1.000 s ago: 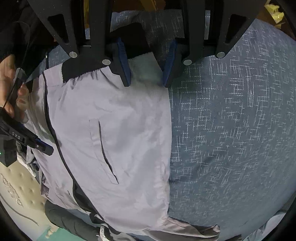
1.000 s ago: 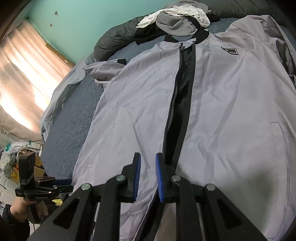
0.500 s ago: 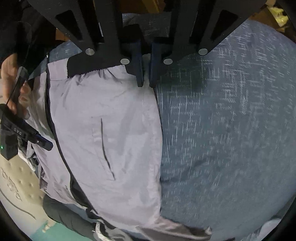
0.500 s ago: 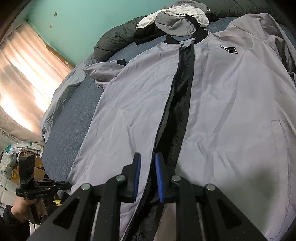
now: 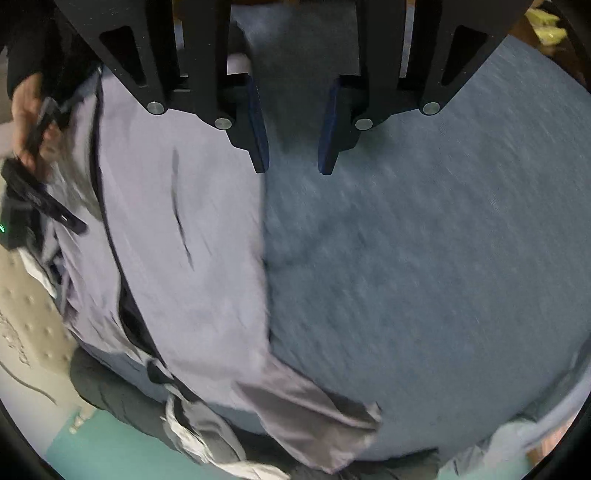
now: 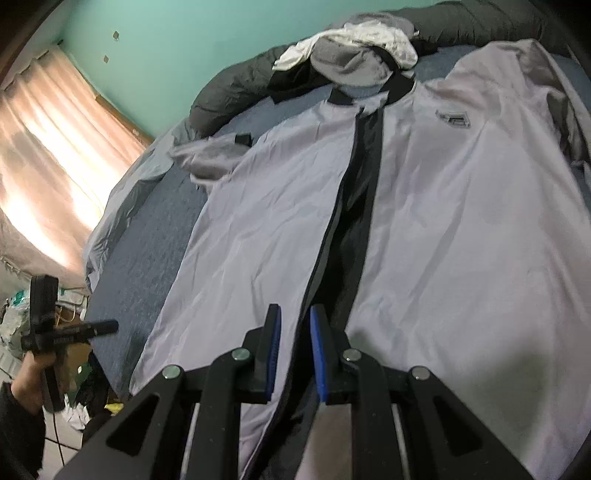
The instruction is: Fold clothes
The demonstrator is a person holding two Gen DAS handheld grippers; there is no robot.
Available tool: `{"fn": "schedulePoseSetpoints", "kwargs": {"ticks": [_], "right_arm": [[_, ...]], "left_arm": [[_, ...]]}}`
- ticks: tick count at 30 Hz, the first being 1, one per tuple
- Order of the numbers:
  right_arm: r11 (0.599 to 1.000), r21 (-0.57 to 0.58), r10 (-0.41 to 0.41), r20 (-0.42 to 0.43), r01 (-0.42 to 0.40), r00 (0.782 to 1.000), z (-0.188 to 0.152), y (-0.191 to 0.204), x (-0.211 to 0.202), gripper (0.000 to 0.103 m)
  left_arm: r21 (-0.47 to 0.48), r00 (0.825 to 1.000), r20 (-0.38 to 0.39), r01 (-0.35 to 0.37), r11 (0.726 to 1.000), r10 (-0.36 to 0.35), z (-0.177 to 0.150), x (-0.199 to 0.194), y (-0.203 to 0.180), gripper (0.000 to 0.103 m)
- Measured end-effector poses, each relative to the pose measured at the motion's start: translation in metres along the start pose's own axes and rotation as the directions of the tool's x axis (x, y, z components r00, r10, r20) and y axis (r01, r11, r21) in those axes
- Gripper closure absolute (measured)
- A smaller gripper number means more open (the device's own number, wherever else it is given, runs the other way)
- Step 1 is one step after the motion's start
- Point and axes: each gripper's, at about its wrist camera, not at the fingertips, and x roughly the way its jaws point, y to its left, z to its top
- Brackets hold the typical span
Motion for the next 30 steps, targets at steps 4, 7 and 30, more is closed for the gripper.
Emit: {"fn": "schedulePoseSetpoints", "kwargs": {"ticks": [4, 7, 30], "right_arm": [[0.999, 0.016, -0.028, 0.024, 0.027, 0.999, 0.015, -0.012, -0.001, 0.087], [0.999, 0.036, -0.038, 0.034, 0.036, 0.999, 0.024, -0.02, 0.003, 0.087], [0.996, -0.064, -0.06, 0.03, 0.062, 0.998, 0.039, -0.02, 0.033, 0.087]], "left_arm": [[-0.019, 0.998, 0.048, -0.047, 0.999, 0.048, 0.052, 0.016, 0.013, 0.071], [-0.05, 0.995, 0.082, -0.057, 0.997, 0.06, 0.09, 0.025, 0.019, 0.066], [-0.325, 0.977, 0.203, 0.009, 0.946, 0.06, 0.275, 0.139, 0.101, 0.05]]}}
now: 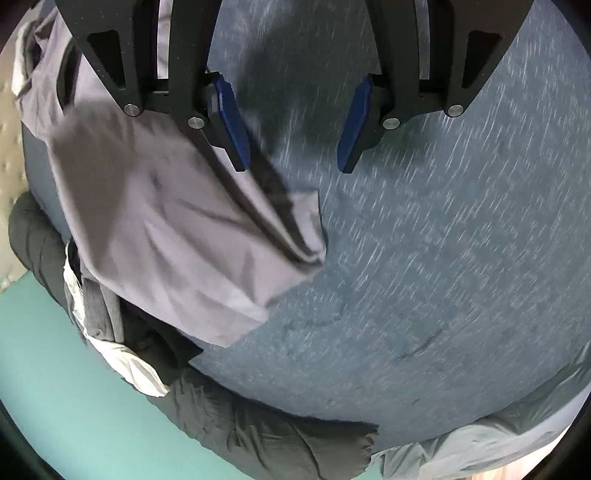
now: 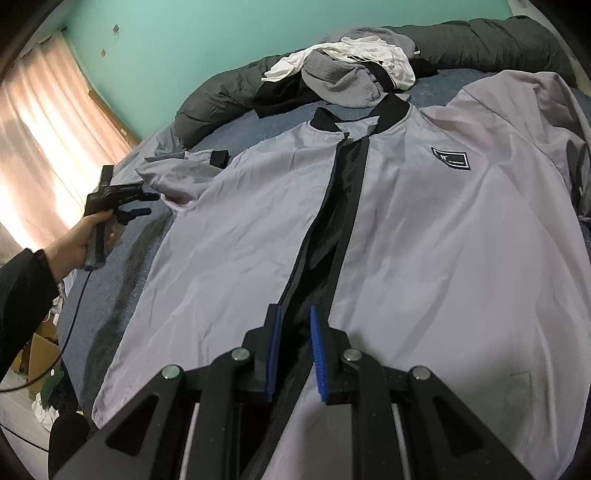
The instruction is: Fold clothes
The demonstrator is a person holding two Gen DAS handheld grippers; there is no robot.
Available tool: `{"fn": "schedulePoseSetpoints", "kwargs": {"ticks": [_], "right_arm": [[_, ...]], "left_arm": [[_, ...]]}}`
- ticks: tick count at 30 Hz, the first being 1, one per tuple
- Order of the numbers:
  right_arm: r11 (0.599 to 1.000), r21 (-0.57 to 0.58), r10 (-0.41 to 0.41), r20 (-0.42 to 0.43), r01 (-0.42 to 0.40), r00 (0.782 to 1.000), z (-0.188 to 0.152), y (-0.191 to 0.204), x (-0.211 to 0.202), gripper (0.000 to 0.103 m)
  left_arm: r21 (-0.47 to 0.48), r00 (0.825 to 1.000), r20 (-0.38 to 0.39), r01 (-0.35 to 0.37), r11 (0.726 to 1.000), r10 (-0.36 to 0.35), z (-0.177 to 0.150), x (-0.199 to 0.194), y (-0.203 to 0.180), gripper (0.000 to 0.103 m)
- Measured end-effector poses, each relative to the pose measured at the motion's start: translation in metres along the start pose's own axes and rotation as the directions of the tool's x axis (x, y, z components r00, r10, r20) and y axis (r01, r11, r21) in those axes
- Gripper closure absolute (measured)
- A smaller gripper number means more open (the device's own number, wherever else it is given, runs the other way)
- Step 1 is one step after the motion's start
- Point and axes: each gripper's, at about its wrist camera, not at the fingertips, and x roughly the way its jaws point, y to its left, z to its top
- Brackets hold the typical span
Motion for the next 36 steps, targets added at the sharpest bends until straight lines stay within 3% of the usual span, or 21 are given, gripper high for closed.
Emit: {"fn": "schedulePoseSetpoints", "kwargs": {"ticks": [4, 6, 8, 13, 19, 26, 30, 36], "right_arm": [[1.0, 0.005, 0.009, -0.007, -0.009, 1.0, -0.001, 0.0, 0.004, 0.087], [1.0, 0.011, 0.02, -0.012, -0.02, 1.0, -0.002, 0.001, 0.006, 0.087], [1.0, 0.007, 0.026, -0.012, -0.026, 1.0, -0.002, 0.004, 0.006, 0.087], [1.0, -0.018, 0.018, 0.002, -0.018, 1.0, -0.001, 0.011, 0.003, 0.087], [1.0, -0.026, 0.005, 0.013, -0.005, 1.0, -0.003, 0.012, 0.001, 0.087], [0.999, -0.03, 0.024, 0.046, -0.023, 0.999, -0.002, 0.016, -0.012, 0.087], [0.999, -0.025, 0.041, 0.051, -0.04, 0.998, -0.003, 0.017, -0.015, 0.087], [0.999, -0.019, 0.037, 0.044, -0.036, 0.998, -0.005, 0.016, -0.013, 0.087]], "left_arm": [[-0.011, 0.999, 0.007, 0.038, 0.999, -0.038, 0.007, 0.015, -0.003, 0.054], [-0.001, 0.999, -0.007, 0.044, 0.999, -0.044, 0.007, 0.021, -0.006, 0.085], [0.023, 0.999, -0.024, 0.037, 0.999, -0.037, 0.006, 0.025, -0.011, 0.1], [0.064, 0.999, 0.018, 0.029, 0.998, -0.03, 0.001, 0.001, -0.019, 0.102], [0.102, 0.997, 0.073, 0.011, 0.995, -0.018, -0.014, -0.067, -0.016, 0.102], [0.194, 0.99, 0.13, 0.019, 0.981, -0.045, -0.064, -0.169, -0.03, 0.103], [0.264, 0.99, 0.126, 0.036, 0.964, -0.071, -0.093, -0.203, -0.054, 0.103], [0.235, 0.998, 0.062, -0.004, 0.972, -0.01, -0.106, -0.177, -0.046, 0.103]]}}
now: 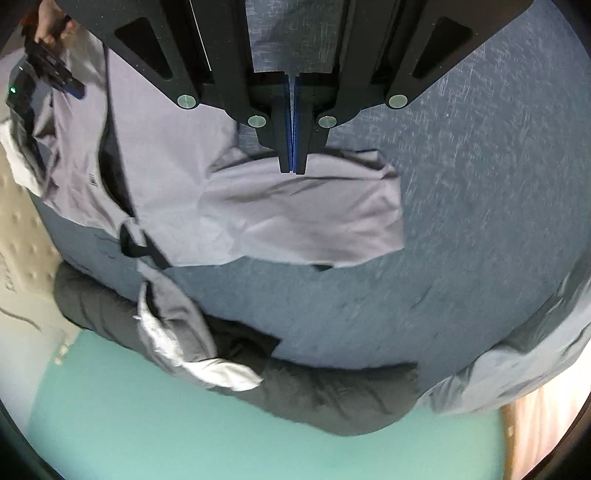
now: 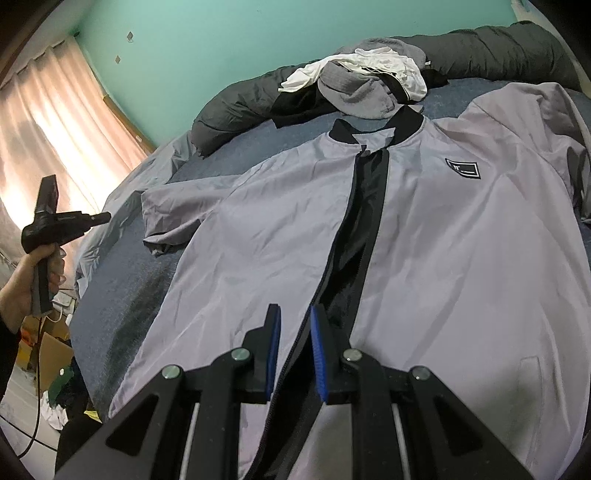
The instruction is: Fold clothes
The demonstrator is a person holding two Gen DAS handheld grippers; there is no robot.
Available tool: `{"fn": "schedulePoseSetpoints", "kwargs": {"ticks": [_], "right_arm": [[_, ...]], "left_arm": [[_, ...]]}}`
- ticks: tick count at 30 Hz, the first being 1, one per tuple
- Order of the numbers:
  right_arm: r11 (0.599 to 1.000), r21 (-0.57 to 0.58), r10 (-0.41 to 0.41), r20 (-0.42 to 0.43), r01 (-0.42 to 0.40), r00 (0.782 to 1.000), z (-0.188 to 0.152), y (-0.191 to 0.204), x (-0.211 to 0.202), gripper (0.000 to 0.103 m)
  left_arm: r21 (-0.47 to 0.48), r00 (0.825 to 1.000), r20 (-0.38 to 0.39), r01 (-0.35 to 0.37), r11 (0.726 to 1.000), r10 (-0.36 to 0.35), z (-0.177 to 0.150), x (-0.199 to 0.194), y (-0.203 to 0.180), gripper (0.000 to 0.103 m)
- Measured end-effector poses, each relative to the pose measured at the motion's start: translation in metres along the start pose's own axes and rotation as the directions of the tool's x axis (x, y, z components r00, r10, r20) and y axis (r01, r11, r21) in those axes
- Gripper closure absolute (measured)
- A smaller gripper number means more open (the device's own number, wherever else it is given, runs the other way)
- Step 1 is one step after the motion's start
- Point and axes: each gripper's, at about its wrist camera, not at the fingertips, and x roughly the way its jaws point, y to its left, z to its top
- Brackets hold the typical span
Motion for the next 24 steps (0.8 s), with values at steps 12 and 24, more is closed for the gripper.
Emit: {"fn": "schedulePoseSetpoints", "kwargs": {"ticks": [12, 24], "right_arm": [[1.0, 0.002, 0.005, -0.006, -0.005, 1.0, 0.001, -0.005, 0.003, 0.087], [1.0, 0.005, -0.003, -0.013, 0.003, 1.0, 0.0, -0.009, 0.007, 0.087]], "left_arm": [[-0.121, 0.992, -0.071, -0.11, 0.987, 0.102, 0.002, 0.076, 0.051, 0.084], [-0.194, 0.987, -0.122, -0.131, 0.972, 0.109, 0.009, 0.128, 0.066, 0.061]]}}
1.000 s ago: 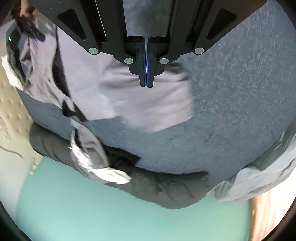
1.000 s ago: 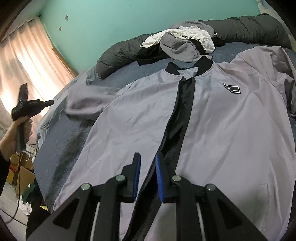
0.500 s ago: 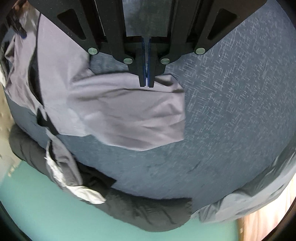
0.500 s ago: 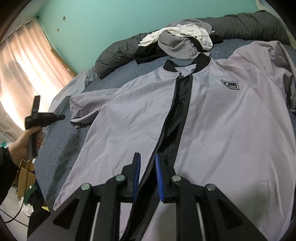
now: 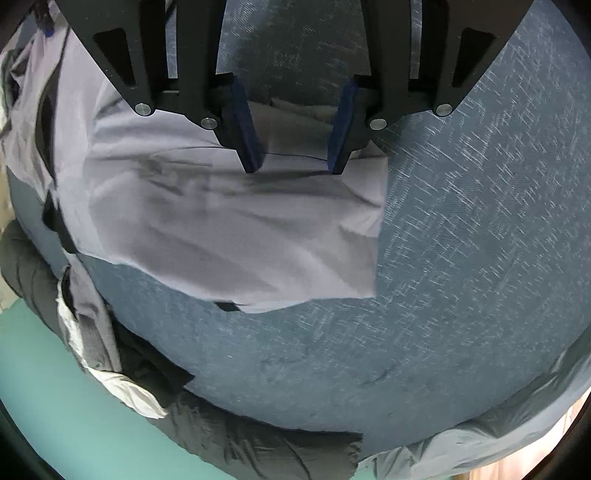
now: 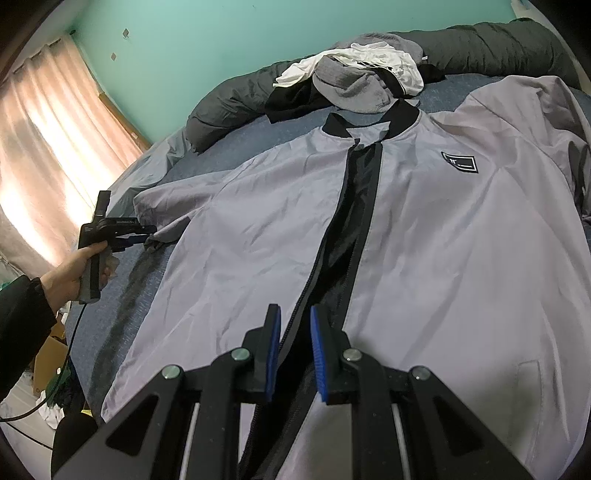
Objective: Fold clothes
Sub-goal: 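Fold the held sleeve across the jacket front with the left tool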
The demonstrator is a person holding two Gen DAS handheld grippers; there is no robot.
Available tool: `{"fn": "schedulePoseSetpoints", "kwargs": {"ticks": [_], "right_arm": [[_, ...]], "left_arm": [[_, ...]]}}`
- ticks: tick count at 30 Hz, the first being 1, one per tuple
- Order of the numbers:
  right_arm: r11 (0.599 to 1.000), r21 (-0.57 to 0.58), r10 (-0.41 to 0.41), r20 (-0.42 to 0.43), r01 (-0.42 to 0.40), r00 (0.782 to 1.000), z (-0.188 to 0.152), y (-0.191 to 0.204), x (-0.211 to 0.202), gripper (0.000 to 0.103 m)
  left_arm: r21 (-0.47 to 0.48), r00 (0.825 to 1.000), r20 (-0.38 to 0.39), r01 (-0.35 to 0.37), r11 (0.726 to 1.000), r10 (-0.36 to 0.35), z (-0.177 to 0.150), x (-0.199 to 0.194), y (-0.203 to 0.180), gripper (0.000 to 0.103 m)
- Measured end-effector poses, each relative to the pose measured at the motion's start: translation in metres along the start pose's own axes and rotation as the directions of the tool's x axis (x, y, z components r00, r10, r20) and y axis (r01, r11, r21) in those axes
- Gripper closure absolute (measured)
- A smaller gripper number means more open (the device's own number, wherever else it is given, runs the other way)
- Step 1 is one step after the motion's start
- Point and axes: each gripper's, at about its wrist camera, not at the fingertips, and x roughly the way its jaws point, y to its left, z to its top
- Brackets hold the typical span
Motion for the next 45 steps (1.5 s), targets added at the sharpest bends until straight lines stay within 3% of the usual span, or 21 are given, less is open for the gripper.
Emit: {"fn": "schedulePoseSetpoints", "kwargs": {"ticks": [4, 6, 7, 8, 9, 13, 16, 17, 19, 21, 24, 37, 41, 45], "right_arm": [[1.0, -0.002, 0.0, 0.003, 0.0, 1.0, 0.0, -0.001, -0.001, 0.087], [1.0, -0.002, 0.0, 0.003, 0.0, 1.0, 0.001, -0.001, -0.001, 0.087], [1.0, 0.0, 0.0, 0.002, 0.0, 1.0, 0.001, -0.002, 0.0, 0.087], [1.0, 0.001, 0.001, 0.001, -0.001, 1.0, 0.0, -0.002, 0.0, 0.087], [1.0, 0.001, 0.001, 0.0, -0.001, 1.0, 0.0, -0.002, 0.001, 0.087], [1.0, -0.003, 0.001, -0.004, -0.001, 1.0, -0.001, -0.002, 0.002, 0.087], [1.0, -0.003, -0.002, -0.005, 0.002, 1.0, 0.0, -0.003, 0.004, 0.087], [1.0, -0.002, -0.002, -0.006, 0.002, 1.0, 0.0, -0.003, 0.005, 0.087], [1.0, -0.001, -0.004, -0.009, 0.004, 1.0, -0.001, -0.004, 0.006, 0.087], [1.0, 0.0, -0.004, -0.009, 0.004, 1.0, -0.001, -0.004, 0.007, 0.087], [1.0, 0.005, 0.001, -0.005, -0.001, 1.0, 0.0, -0.005, 0.006, 0.087], [0.999, 0.013, 0.033, 0.039, -0.034, 0.999, 0.004, -0.004, -0.009, 0.087], [0.999, 0.018, 0.035, 0.041, -0.036, 0.999, 0.003, -0.004, -0.012, 0.087], [0.999, 0.026, 0.035, 0.045, -0.036, 0.998, 0.004, -0.006, -0.013, 0.087]], "left_arm": [[-0.017, 0.994, 0.046, -0.096, 0.995, 0.097, -0.001, -0.003, 0.006, 0.059], [-0.037, 0.992, 0.062, -0.104, 0.994, 0.106, -0.003, -0.005, 0.013, 0.058], [-0.042, 0.992, 0.066, -0.104, 0.994, 0.106, -0.004, -0.005, 0.015, 0.055], [-0.041, 0.989, 0.07, -0.125, 0.991, 0.128, -0.005, -0.004, 0.018, 0.043], [-0.045, 0.988, 0.075, -0.129, 0.991, 0.132, -0.005, -0.003, 0.02, 0.038], [-0.078, 0.997, 0.06, -0.049, 0.996, 0.054, -0.004, 0.007, 0.03, 0.037], [-0.04, 0.998, 0.063, -0.02, 0.999, 0.023, -0.004, 0.01, 0.024, 0.038], [-0.024, 0.998, 0.059, -0.006, 1.0, 0.008, -0.005, 0.01, 0.022, 0.038], [-0.003, 0.999, 0.051, 0.012, 1.0, -0.012, -0.004, 0.012, 0.017, 0.049], [0.012, 0.998, 0.059, 0.016, 1.0, -0.017, -0.002, 0.008, 0.012, 0.077], [0.034, 0.997, 0.079, 0.015, 0.999, -0.017, 0.002, -0.007, 0.005, 0.089], [0.248, 0.981, 0.184, -0.103, 0.963, 0.057, 0.032, -0.152, -0.075, 0.091], [0.335, 0.995, 0.099, -0.062, 0.94, 0.03, 0.014, -0.157, -0.114, 0.088], [0.388, 1.0, -0.014, 0.026, 0.921, -0.022, -0.005, -0.12, -0.144, 0.085]]}}
